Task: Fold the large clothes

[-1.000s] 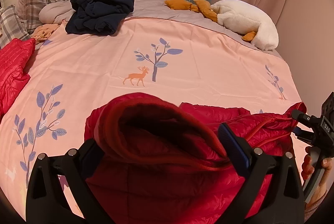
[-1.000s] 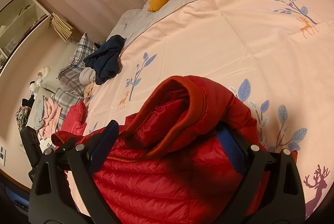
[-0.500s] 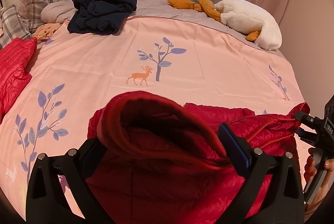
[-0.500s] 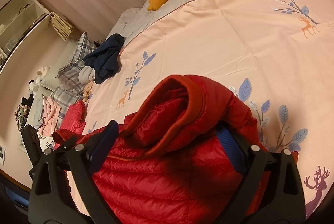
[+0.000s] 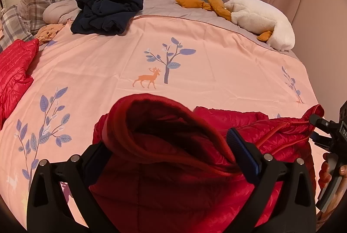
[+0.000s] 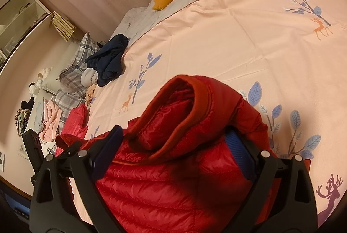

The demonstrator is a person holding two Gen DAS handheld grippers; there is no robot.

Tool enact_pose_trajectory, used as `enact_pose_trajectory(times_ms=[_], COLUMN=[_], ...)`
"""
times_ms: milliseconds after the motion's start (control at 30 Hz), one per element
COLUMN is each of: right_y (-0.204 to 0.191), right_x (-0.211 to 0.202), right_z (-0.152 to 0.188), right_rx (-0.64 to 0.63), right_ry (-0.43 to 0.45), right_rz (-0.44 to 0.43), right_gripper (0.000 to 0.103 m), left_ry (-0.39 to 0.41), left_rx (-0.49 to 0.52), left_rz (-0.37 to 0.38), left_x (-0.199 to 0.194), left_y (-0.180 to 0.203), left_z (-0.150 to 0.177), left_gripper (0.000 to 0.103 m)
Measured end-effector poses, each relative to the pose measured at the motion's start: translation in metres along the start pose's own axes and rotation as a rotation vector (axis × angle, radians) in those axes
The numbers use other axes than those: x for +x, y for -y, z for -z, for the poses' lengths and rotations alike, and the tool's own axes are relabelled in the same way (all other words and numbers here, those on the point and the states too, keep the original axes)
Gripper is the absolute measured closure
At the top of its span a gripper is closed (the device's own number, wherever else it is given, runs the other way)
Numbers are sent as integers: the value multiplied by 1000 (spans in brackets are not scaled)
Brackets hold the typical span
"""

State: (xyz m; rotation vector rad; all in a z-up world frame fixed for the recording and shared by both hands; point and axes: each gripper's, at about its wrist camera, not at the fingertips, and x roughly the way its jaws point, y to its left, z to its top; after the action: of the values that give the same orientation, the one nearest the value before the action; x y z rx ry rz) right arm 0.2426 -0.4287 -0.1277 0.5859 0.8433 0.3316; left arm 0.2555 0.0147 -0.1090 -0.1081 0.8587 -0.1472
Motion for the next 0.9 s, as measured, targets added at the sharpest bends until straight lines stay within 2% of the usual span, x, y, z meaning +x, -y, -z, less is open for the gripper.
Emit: enact_pose_trajectory(times_ms=[900], right_y=[-2], right_x=[6], right_z=[1], right_rx=[-7], right_ry=[-11], right_rz=[14], right_gripper=[6], left_ry=[-9], left_rx=[8], left_rz=[-10], left_x=[8], left_y=[-4], left_z=[2], left_gripper=[1])
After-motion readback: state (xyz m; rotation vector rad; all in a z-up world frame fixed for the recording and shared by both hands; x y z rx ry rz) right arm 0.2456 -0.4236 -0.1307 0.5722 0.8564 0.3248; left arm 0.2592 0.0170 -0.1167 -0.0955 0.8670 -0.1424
